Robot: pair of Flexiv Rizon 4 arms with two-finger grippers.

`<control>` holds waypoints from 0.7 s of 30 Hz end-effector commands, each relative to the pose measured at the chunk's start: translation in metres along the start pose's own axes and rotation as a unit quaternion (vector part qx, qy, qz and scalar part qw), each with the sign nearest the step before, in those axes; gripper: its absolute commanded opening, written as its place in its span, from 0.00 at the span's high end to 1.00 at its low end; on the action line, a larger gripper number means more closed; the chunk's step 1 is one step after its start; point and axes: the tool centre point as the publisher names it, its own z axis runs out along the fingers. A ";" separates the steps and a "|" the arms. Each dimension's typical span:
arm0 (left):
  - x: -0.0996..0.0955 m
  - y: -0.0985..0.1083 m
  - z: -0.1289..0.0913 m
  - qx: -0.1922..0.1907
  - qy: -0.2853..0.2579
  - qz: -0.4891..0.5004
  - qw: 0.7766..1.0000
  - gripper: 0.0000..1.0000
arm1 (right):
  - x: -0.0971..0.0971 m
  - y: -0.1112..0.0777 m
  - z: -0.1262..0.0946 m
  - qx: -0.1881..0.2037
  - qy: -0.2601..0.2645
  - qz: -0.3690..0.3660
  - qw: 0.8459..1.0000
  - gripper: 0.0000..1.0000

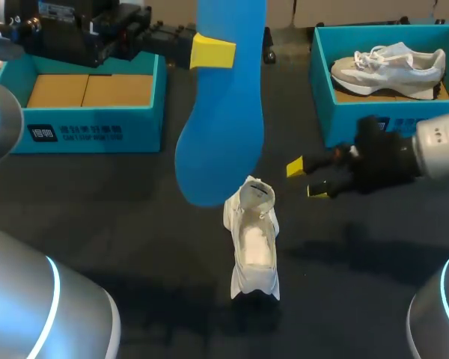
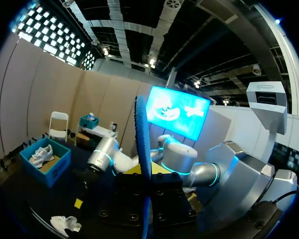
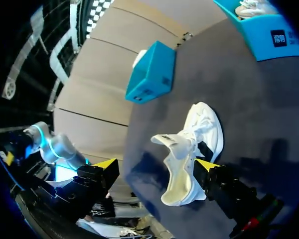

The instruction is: Take the shoe out of the shoebox, open the shoe tongue, remove and reinsert the insole, then place the shoe into the shoebox

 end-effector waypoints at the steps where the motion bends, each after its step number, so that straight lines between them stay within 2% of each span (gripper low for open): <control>1: -0.001 -0.001 0.001 -0.002 0.000 0.000 1.000 1.00 | 0.009 0.012 -0.002 0.019 0.026 0.007 0.999 0.00; 12: -0.001 -0.001 0.001 -0.002 0.000 0.000 1.000 1.00 | 0.009 0.012 -0.002 0.019 0.026 0.007 0.999 0.00; 14: -0.001 -0.001 0.001 -0.002 0.000 0.000 1.000 1.00 | 0.013 0.014 0.002 0.024 0.066 0.008 0.997 0.00; 21: -0.001 -0.001 0.001 -0.002 0.000 0.000 1.000 1.00 | 0.028 0.023 -0.007 0.031 0.085 0.025 0.996 0.00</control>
